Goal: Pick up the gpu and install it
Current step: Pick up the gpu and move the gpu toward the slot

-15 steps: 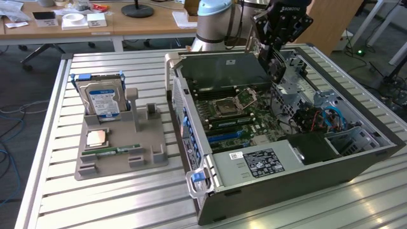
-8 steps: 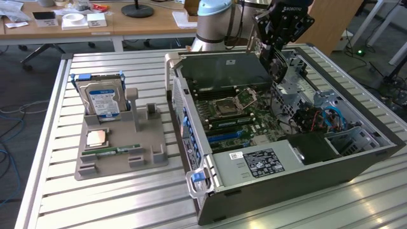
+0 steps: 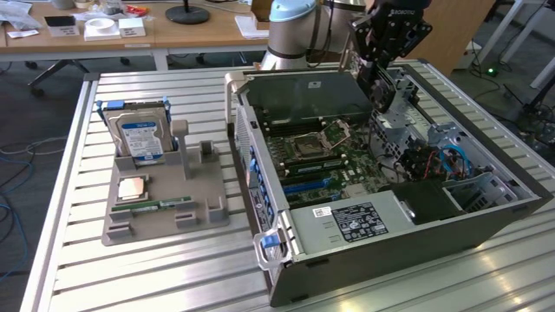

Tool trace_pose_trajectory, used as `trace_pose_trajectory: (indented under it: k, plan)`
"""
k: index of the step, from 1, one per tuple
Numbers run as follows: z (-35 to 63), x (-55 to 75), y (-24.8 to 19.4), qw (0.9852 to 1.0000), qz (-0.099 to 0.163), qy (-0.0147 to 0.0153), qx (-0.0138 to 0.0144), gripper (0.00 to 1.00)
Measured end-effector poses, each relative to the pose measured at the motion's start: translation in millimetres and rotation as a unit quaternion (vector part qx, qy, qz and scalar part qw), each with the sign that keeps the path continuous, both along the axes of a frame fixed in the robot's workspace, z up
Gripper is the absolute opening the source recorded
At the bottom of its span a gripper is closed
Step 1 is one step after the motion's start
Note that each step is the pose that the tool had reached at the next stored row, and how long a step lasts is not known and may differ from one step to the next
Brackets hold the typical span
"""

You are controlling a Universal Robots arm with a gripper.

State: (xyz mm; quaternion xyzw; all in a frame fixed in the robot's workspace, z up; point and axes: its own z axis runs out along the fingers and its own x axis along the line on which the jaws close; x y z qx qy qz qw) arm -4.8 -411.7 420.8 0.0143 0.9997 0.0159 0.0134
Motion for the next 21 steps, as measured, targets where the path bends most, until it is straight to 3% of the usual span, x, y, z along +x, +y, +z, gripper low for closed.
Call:
trace_pose_trajectory:
  k: [21]
  plan:
    - [-0.4, 10.0, 0.0, 1.0, 0.0, 0.0, 0.0001, 0.26]
